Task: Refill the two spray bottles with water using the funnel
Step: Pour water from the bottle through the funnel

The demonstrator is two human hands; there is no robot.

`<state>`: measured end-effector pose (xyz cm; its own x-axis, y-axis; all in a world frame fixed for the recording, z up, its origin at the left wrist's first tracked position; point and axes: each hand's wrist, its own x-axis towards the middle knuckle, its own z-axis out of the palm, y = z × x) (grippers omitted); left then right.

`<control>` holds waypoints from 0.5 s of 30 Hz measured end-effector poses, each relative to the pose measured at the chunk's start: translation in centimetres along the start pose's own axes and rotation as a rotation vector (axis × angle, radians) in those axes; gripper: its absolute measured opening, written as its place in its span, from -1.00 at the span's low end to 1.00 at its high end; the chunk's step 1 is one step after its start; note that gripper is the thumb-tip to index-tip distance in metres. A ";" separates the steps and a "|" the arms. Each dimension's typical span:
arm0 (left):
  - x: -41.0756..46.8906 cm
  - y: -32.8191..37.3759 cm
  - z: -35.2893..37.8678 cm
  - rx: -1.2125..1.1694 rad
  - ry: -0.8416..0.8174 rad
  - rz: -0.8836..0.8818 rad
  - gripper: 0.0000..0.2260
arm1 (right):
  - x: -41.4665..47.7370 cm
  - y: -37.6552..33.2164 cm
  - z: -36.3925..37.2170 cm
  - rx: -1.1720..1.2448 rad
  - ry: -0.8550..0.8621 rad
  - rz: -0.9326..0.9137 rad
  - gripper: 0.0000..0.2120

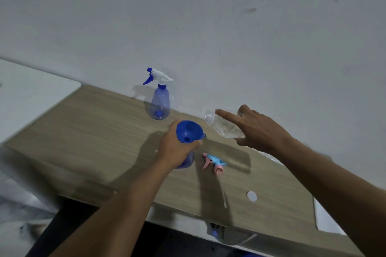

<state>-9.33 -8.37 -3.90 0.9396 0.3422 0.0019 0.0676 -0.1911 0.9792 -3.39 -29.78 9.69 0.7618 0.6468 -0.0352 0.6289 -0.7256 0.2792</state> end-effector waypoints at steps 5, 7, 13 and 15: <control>0.2 -0.1 -0.1 0.005 0.000 0.003 -0.38 | 0.4 -0.1 -0.2 -0.012 -0.019 -0.016 -0.08; 0.2 -0.1 -0.1 0.005 -0.002 0.008 -0.39 | 0.6 -0.2 -0.2 -0.018 -0.026 -0.018 -0.07; 0.3 -0.2 -0.1 -0.011 -0.015 0.022 -0.41 | 1.2 -0.2 -0.1 -0.035 -0.049 -0.034 -0.06; 0.3 -0.3 -0.1 -0.010 -0.014 0.027 -0.40 | 1.3 -0.2 -0.2 -0.041 -0.043 -0.036 -0.06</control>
<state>-9.12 -8.12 -4.13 0.9455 0.3246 0.0256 0.0391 -0.1912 0.9808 -2.51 -28.75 9.77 0.7451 0.6613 -0.0871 0.6502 -0.6910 0.3158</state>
